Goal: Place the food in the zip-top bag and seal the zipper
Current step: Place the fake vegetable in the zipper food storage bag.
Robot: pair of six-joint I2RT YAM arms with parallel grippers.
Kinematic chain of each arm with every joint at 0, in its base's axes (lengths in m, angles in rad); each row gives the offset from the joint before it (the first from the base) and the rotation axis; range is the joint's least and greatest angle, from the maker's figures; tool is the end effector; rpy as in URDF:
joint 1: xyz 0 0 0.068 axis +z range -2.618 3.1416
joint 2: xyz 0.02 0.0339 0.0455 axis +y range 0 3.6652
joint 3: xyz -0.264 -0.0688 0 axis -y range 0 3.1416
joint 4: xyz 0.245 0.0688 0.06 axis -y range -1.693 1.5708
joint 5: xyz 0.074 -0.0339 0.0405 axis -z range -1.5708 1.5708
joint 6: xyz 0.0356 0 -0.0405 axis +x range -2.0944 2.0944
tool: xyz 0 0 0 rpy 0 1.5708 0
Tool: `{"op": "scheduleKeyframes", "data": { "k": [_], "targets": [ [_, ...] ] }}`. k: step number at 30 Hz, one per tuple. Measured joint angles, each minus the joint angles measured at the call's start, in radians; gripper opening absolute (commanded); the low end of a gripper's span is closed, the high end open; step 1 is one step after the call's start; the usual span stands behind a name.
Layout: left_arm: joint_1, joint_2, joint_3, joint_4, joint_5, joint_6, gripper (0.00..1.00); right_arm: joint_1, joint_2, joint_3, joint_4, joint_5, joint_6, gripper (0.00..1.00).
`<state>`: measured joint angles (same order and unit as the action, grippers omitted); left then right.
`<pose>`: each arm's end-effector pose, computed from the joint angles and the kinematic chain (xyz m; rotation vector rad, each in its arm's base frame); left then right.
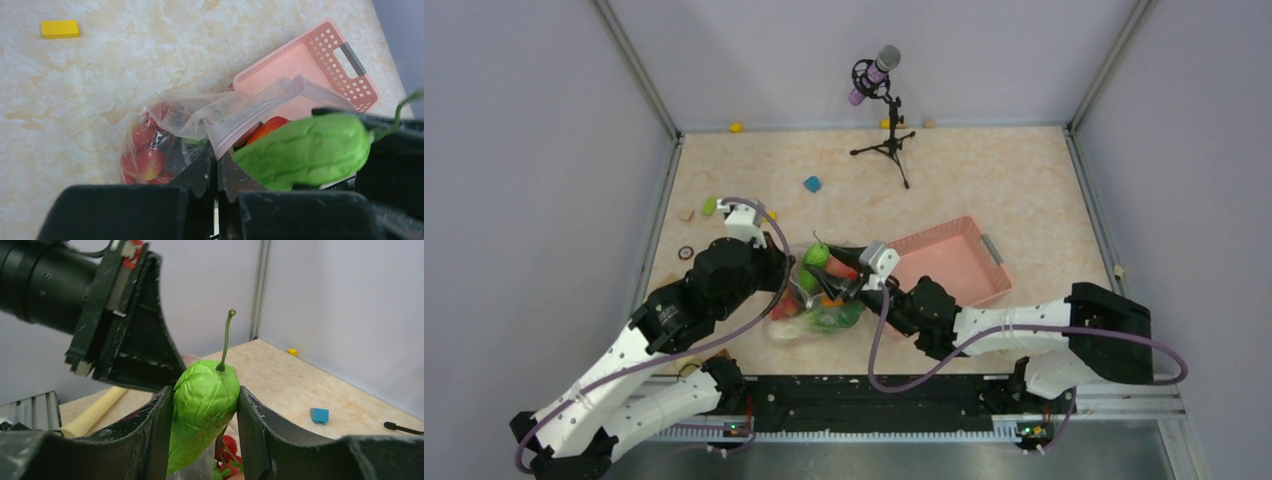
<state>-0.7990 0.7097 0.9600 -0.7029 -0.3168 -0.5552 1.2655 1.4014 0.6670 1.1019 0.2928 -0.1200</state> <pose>0.1050 -0.0920 0.3572 0.0455 2.0412 -0.5435 0.0995 0.2815 0.2929 -0.5837 1.1178 0.8204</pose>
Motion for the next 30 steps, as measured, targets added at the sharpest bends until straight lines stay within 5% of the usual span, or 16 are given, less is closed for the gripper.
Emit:
{"op": "scheduleKeyframes", "data": {
  "k": [8,18,25,30],
  "targets": [
    [0.011,0.0,0.0,0.0,0.018,0.0,0.0,0.101,0.106,0.0,0.069,0.109,-0.151,0.14],
    [0.013,-0.003,-0.001,0.0,0.039,0.0,0.0,0.109,0.204,0.048,0.093,0.314,-0.092,0.24],
    [0.02,-0.041,-0.02,0.016,0.105,0.008,0.0,0.109,0.21,0.125,-0.063,0.375,0.023,0.28],
    [0.031,-0.049,-0.024,0.03,0.135,0.023,0.0,0.104,0.214,0.246,-0.328,0.413,0.173,0.33]
  ]
}}
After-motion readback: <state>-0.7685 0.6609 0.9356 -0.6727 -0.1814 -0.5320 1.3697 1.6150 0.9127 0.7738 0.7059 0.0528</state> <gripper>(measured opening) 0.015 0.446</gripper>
